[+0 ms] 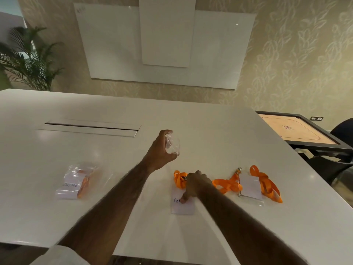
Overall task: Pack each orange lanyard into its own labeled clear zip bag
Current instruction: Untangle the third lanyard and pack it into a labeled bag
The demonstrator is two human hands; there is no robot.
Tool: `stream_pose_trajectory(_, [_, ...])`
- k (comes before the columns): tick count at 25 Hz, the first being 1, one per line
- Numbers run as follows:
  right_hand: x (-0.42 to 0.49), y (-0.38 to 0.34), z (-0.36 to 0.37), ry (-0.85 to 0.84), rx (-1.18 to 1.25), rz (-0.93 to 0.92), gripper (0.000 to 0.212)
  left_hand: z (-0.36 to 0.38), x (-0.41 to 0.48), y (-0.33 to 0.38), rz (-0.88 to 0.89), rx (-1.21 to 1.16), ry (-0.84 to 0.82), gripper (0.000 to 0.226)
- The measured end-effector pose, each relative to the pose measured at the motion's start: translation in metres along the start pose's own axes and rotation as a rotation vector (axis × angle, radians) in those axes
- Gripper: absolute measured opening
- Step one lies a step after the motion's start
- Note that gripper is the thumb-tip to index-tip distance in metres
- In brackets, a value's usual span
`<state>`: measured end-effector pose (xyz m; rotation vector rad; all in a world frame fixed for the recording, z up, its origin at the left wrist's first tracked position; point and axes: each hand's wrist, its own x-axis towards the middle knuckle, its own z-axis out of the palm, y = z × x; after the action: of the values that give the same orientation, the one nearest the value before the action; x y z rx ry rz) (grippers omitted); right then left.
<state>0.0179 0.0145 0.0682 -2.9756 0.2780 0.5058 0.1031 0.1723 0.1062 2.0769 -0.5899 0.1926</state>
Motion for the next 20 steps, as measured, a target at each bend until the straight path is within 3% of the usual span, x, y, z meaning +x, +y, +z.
stream_pose_trajectory(4, [0.000, 0.004, -0.001, -0.002, 0.067, 0.003, 0.089, 0.000, -0.001, 0.002, 0.026, 0.008, -0.020, 0.088])
stream_pose_trajectory(7, [0.002, 0.007, -0.005, -0.011, 0.204, 0.018, 0.038, 0.000, -0.003, 0.002, 0.030, 0.015, -0.036, 0.089])
stream_pose_trajectory(9, [0.004, 0.010, -0.011, -0.090, 0.286, 0.026, 0.021, 0.000, -0.003, 0.000, 0.033, 0.026, -0.037, 0.089])
stream_pose_trajectory(16, [-0.018, 0.032, -0.078, -0.183, 0.570, 0.004, 0.021, -0.001, 0.000, -0.008, 0.027, 0.023, -0.011, 0.086])
stream_pose_trajectory(20, [-0.041, 0.052, -0.134, -0.041, 0.749, 0.010, 0.010, -0.002, 0.002, -0.009, 0.023, 0.026, -0.005, 0.083])
